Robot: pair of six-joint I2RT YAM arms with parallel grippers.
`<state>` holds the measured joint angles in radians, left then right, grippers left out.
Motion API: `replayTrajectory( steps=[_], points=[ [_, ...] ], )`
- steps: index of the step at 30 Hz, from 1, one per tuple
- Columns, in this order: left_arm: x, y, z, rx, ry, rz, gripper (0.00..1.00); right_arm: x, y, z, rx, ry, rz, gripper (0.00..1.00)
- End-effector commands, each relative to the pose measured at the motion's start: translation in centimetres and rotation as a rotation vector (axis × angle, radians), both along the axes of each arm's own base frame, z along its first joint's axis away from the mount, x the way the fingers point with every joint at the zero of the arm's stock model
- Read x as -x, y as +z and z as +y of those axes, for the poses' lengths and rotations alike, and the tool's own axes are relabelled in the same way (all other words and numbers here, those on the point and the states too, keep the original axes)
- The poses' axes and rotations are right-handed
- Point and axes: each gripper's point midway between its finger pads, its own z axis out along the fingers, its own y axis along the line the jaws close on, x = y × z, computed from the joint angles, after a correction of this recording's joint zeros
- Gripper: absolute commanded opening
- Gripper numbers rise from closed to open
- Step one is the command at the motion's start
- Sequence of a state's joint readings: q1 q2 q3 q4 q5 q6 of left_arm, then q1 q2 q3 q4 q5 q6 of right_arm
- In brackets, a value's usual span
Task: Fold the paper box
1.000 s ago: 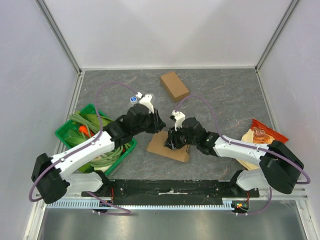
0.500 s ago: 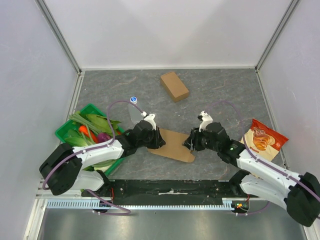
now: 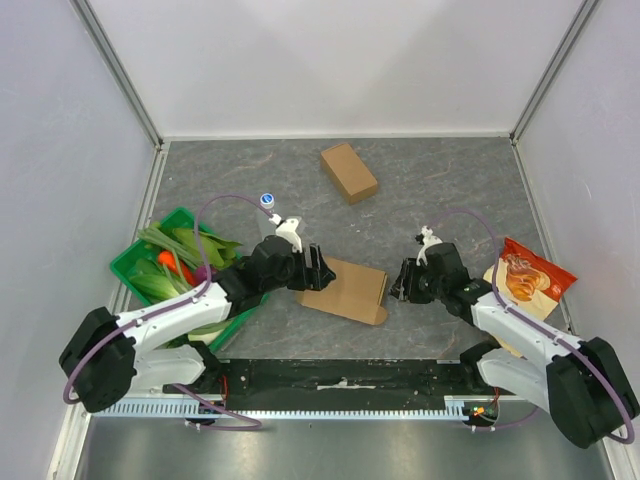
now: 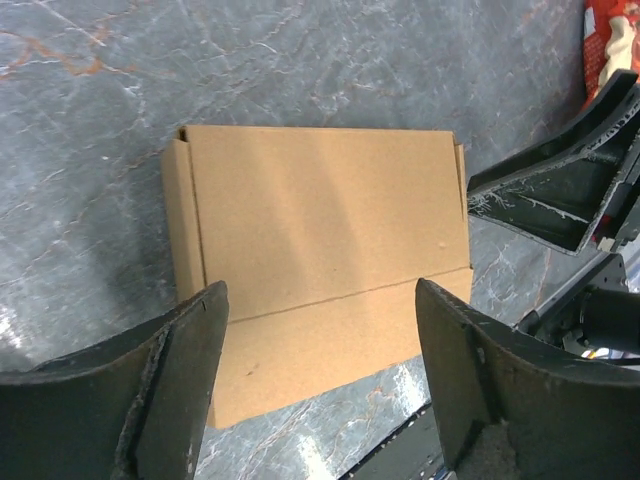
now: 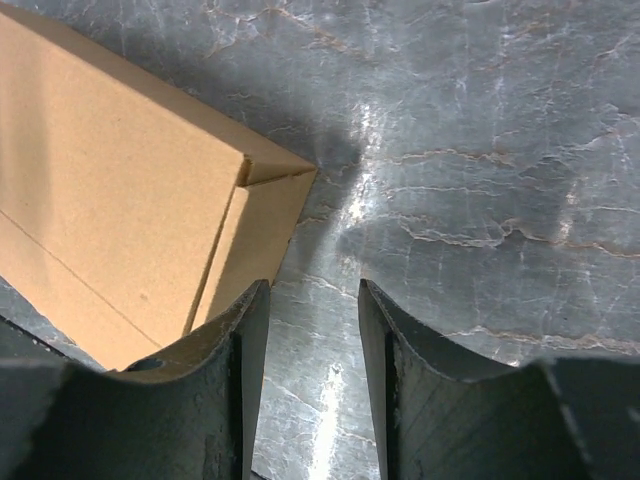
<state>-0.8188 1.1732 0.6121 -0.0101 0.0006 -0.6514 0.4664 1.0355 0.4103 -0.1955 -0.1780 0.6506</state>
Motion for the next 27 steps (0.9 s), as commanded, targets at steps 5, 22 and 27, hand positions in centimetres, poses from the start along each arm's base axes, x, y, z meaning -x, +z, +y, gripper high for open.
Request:
replayTrajectory(
  steps=[5,22,27],
  points=[
    [-0.2,-0.6,2.9,-0.026,0.067,0.007,0.83,-1.2,3.6,1.0,-0.147,0.022,-0.119,0.55],
    [-1.7,-2.6,2.6,0.041,0.015,0.105,0.93,-0.8,0.5,1.5,-0.253,0.009,-0.036,0.28],
    [-1.5,-3.5,2.1,0.050,0.001,0.144,0.96,-0.4,-0.8,0.1,-0.223,-0.023,-0.004,0.25]
  ],
)
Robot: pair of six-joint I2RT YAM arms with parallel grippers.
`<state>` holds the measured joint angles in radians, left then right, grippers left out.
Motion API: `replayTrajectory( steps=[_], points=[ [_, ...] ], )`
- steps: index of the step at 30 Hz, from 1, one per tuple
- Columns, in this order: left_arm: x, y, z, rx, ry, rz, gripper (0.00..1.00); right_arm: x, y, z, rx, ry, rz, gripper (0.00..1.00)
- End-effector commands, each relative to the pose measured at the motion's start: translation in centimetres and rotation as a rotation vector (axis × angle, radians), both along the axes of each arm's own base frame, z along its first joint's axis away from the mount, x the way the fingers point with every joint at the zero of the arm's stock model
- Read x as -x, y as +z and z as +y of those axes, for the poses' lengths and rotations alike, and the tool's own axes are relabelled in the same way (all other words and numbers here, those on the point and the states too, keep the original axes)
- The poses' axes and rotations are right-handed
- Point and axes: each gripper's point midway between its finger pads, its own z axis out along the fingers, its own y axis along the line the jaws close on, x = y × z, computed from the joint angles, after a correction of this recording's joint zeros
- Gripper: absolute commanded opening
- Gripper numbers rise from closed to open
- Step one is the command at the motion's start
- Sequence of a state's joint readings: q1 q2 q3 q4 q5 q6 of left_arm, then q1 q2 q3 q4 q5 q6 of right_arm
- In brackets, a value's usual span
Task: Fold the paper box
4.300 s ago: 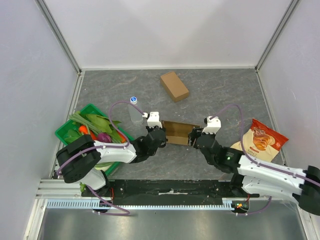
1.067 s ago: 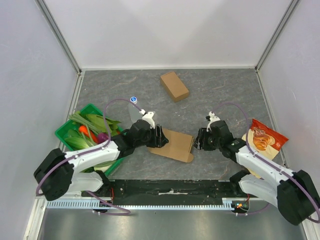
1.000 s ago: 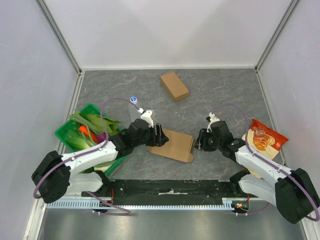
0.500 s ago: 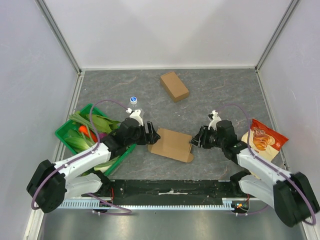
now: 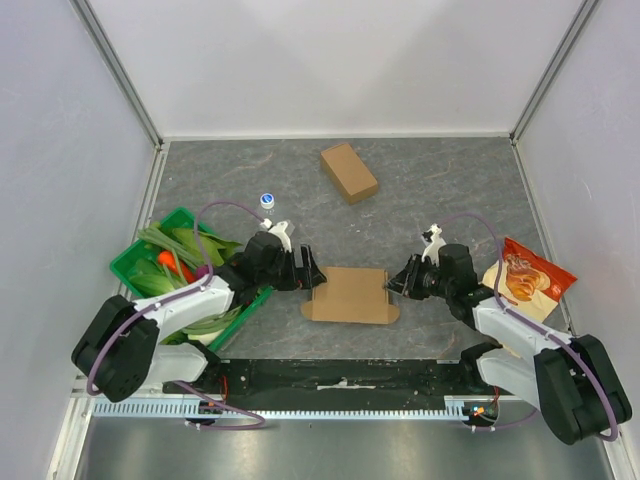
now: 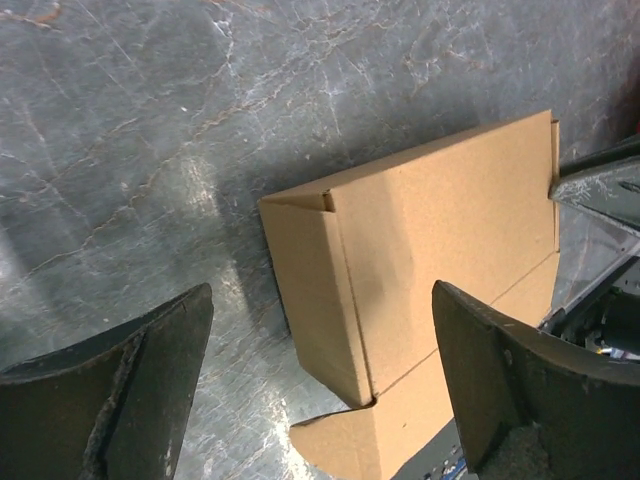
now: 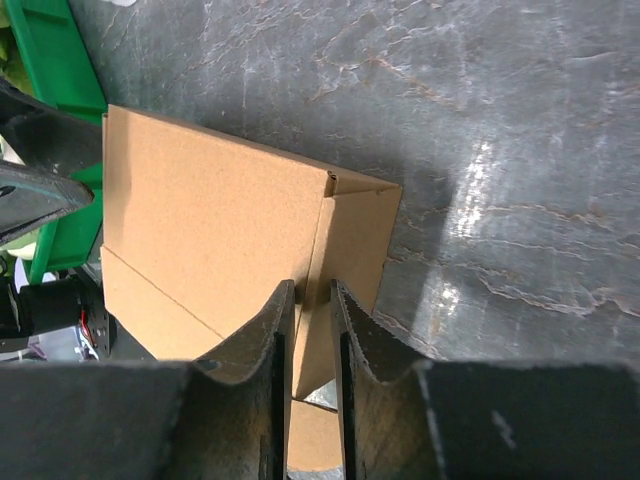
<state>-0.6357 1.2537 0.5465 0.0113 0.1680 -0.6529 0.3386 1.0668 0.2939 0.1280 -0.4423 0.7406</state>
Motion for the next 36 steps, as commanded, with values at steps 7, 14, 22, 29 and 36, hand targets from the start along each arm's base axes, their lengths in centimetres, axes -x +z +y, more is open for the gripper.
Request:
replayTrajectory(
  steps=[7,14,22,29,36],
  points=[
    [0.8,0.4,-2.0,0.111,-0.076,0.031,0.98,0.8,-2.5,-2.7,0.060,-0.063,0.056,0.24],
    [2.3,1.4,-5.5,0.351,-0.170,0.110,0.92,0.8,-2.5,-2.5,0.057,-0.042,0.047,0.24],
    [2.0,3.0,-5.0,0.406,-0.084,0.109,0.55,-2.3,4.7,-3.9,0.313,-0.041,-0.212,0.70],
    [1.7,4.9,-4.7,0.427,-0.021,0.245,0.41,1.6,10.5,4.2,0.598,0.408,-0.548,0.98],
    [2.8,4.9,-3.1,0.471,0.016,0.519,0.42,6.6,10.9,9.6,0.838,0.616,-0.854,0.98]
  ],
)
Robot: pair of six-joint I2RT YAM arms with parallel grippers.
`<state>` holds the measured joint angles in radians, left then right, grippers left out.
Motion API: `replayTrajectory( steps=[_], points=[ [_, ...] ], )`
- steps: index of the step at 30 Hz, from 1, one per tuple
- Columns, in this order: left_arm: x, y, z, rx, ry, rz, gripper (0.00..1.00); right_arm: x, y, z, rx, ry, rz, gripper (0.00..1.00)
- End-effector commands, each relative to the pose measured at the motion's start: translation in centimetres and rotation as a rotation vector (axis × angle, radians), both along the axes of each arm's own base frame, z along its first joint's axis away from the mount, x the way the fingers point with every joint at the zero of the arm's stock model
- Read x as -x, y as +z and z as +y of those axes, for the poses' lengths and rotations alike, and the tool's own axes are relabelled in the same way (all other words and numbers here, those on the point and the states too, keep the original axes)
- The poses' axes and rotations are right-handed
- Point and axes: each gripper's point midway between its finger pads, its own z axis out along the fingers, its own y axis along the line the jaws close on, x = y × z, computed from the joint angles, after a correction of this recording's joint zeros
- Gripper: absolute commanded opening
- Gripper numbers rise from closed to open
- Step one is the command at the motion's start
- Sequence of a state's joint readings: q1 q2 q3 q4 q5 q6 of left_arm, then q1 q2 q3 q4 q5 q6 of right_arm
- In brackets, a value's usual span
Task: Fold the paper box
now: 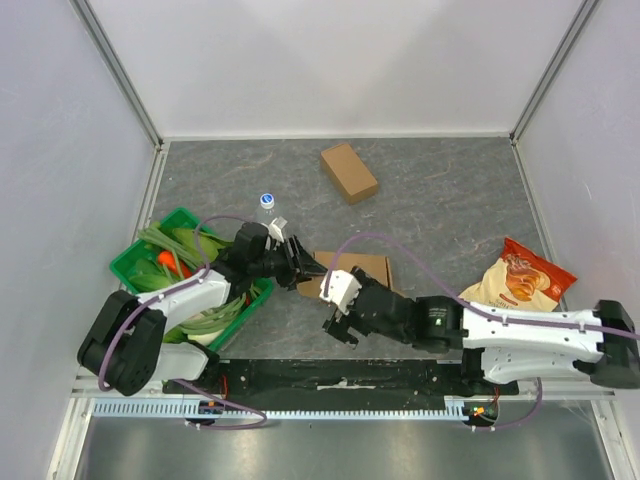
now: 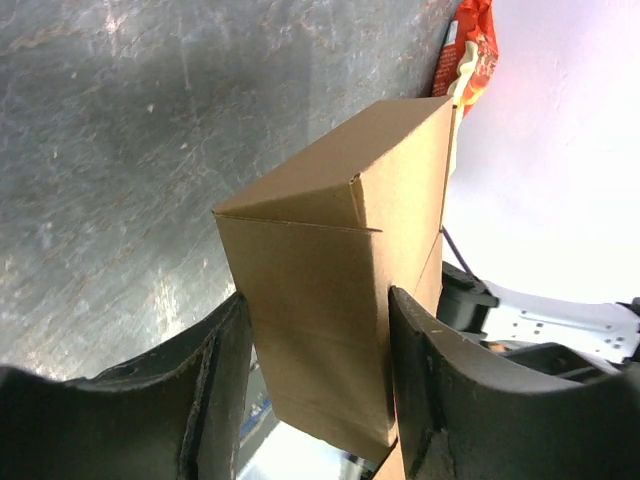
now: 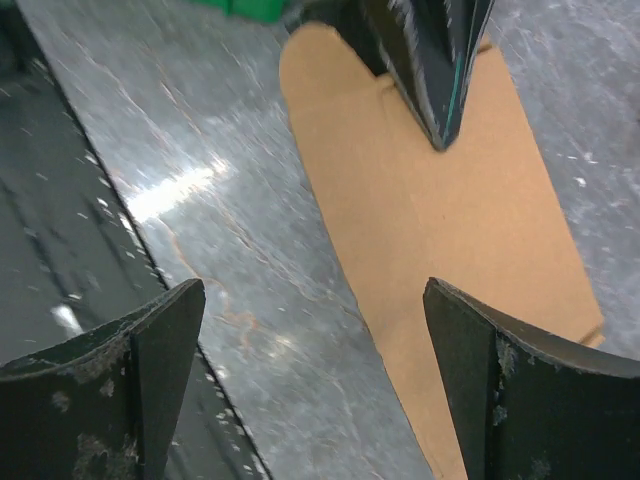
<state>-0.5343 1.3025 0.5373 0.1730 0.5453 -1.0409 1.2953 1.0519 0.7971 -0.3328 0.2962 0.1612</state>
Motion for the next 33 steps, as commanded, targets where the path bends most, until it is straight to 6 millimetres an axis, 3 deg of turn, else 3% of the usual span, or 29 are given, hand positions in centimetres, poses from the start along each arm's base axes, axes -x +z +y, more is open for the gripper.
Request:
replayTrajectory(
  steps=[1,6,9,14,17,20,25,28,32,33],
  points=[
    [1.7,0.9,0.4,0.078,-0.034,0.232,0.42,-0.7,-0.6,-1.1,0.223,-0.016,-0.246,0.98],
    [2.9,1.4,0.3,0.155,-0.094,0.352,0.43,-2.1,-0.7,-1.5,0.441,-0.092,-0.480,0.98],
    [3.5,1.7,0.1,0.196,-0.108,0.388,0.43,-2.1,-1.8,-1.0,0.515,-0.037,-0.527,0.98],
    [4.4,2.2,0.1,0.235,-0.133,0.418,0.45,-3.3,-1.3,-1.4,0.550,-0.117,-0.621,0.98],
    [4.6,2.5,0.2,0.243,-0.137,0.412,0.56,-3.4,-1.2,-1.5,0.540,-0.130,-0.635,0.89],
    [4.7,2.4,0.3,0.235,-0.144,0.375,0.70,-2.9,-1.7,-1.5,0.511,-0.089,-0.602,0.76],
    [4.1,2.1,0.6,0.206,-0.144,0.247,0.95,-2.3,-2.2,-1.8,0.498,-0.040,-0.556,0.67],
    [3.7,1.0,1.8,0.091,-0.113,0.128,0.97,-2.1,-2.4,-2.2,0.489,-0.017,-0.504,0.64],
    [2.6,-0.2,5.0,-0.104,0.022,-0.071,0.98,-1.8,-3.3,-2.5,0.446,0.021,-0.371,0.61],
    [2.8,0.9,5.9,-0.115,0.050,-0.144,0.98,-2.1,-3.7,-2.8,0.433,0.024,-0.326,0.60]
  ],
)
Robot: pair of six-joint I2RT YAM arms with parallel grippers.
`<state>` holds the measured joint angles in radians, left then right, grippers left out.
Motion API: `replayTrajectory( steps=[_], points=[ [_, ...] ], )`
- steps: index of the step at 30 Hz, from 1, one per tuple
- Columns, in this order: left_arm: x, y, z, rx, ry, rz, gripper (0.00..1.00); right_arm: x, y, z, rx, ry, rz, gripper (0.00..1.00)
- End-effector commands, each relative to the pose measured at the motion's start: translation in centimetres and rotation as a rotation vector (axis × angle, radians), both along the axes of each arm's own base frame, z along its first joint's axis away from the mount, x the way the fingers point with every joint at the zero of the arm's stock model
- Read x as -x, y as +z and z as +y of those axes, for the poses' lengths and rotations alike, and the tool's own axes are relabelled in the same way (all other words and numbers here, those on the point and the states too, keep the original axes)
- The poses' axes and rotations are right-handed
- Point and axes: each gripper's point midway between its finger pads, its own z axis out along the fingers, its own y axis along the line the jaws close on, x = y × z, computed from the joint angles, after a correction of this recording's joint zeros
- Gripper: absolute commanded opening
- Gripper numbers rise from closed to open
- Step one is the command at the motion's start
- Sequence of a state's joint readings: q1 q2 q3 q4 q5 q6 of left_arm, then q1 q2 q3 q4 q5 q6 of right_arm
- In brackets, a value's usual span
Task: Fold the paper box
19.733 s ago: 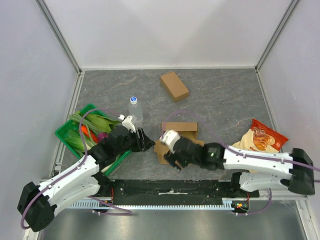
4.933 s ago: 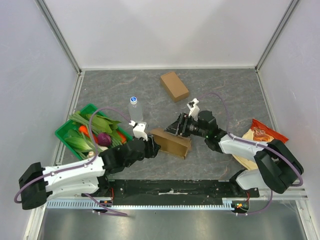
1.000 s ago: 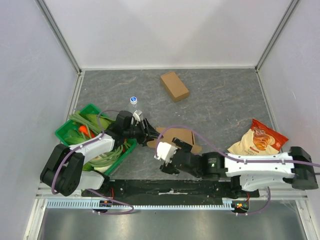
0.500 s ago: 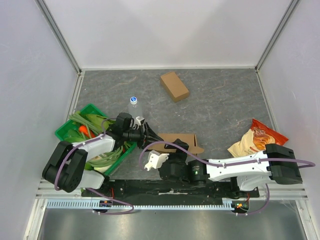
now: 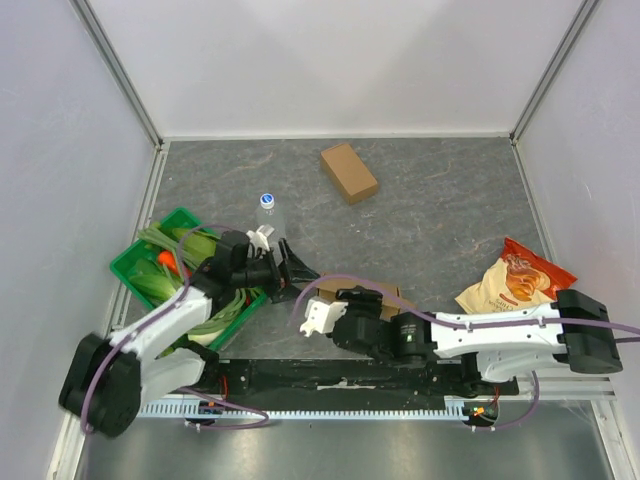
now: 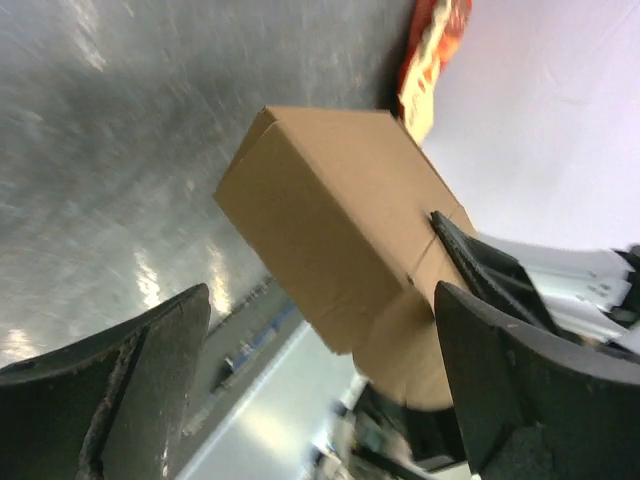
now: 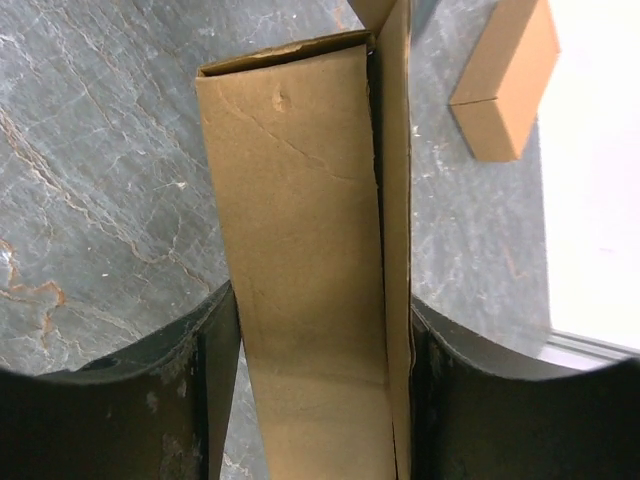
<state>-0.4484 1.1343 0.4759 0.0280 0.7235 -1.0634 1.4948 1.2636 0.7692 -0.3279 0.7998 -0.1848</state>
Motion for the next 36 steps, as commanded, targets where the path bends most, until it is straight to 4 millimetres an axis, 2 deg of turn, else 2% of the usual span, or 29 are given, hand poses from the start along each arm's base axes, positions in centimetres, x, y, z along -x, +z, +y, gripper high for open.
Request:
replayTrajectory(
  steps=[1,2,3,5,6,8,9,10,11,12,13,14,15,16,17,18,19,22,23,27,36],
  points=[
    [-0.7,-1.1,4.3,-0.222,0.132,-0.266,0.99,-0.1,-0.7,-0.6,-0.072,-0.001,0.182,0.59],
    [-1.4,-0.9,5.5,-0.269,0.204,-0.305,0.98,-0.2,-1.0,-0.7,-0.080,-0.004,0.211,0.59],
    [-1.4,0.3,6.2,-0.271,0.235,-0.376,0.98,-0.3,-1.3,-0.4,-0.117,0.014,0.292,0.58],
    [-1.6,1.2,7.2,-0.294,0.275,-0.453,0.95,-0.7,-1.4,0.1,-0.164,0.032,0.376,0.58],
    [-1.7,2.2,7.5,-0.291,0.280,-0.516,0.94,-1.6,-1.6,-0.2,-0.192,0.017,0.416,0.56],
    [-2.1,3.5,7.4,-0.274,0.277,-0.597,0.89,-1.0,-2.6,1.0,-0.216,0.072,0.527,0.54],
    [-2.3,3.7,7.2,-0.278,0.257,-0.637,0.89,-1.7,-3.0,0.6,-0.224,0.052,0.553,0.54],
    [-2.5,3.4,6.9,-0.280,0.236,-0.652,0.89,-1.2,-3.5,1.1,-0.227,0.083,0.604,0.54],
    [-2.9,4.3,6.1,-0.238,0.211,-0.713,0.90,-1.2,-4.2,1.3,-0.216,0.082,0.634,0.54],
    [-3.0,4.0,5.7,-0.240,0.176,-0.745,0.92,-1.6,-4.5,1.1,-0.215,0.071,0.653,0.53],
    [-3.0,2.8,5.3,-0.258,0.128,-0.724,0.92,-1.6,-4.8,1.1,-0.210,0.077,0.668,0.53],
    [-3.5,3.7,4.5,-0.231,0.101,-0.778,0.91,-1.4,-5.2,1.2,-0.204,0.086,0.695,0.54],
    [-3.7,3.2,4.3,-0.245,0.078,-0.774,0.89,-1.5,-5.3,1.1,-0.203,0.084,0.701,0.54],
    [-4.1,3.7,3.9,-0.248,0.067,-0.766,0.85,-1.5,-5.5,1.1,-0.199,0.085,0.704,0.55],
    [-4.2,3.1,3.6,-0.260,0.052,-0.741,0.81,-1.3,-5.8,1.1,-0.192,0.090,0.718,0.55],
    [-4.5,3.6,3.2,-0.248,0.058,-0.763,0.77,-1.4,-5.8,1.0,-0.193,0.086,0.722,0.56],
    [-4.0,3.6,2.5,-0.240,0.040,-0.781,0.76,-1.4,-5.9,1.0,-0.196,0.089,0.727,0.56],
    [-4.7,4.2,1.9,-0.291,0.030,-0.874,0.79,-1.2,-6.1,1.0,-0.191,0.100,0.750,0.57],
    [-4.9,3.7,1.8,-0.316,0.005,-0.888,0.81,-1.2,-6.3,1.0,-0.181,0.098,0.756,0.57],
    [-5.3,4.1,0.7,-0.298,-0.024,-0.913,0.83,-1.1,-6.7,1.0,-0.169,0.100,0.770,0.58],
    [-6.2,2.8,0.5,-0.426,-0.031,-0.917,0.58,-1.7,-6.2,1.0,-0.181,0.093,0.756,0.58]
  ],
)
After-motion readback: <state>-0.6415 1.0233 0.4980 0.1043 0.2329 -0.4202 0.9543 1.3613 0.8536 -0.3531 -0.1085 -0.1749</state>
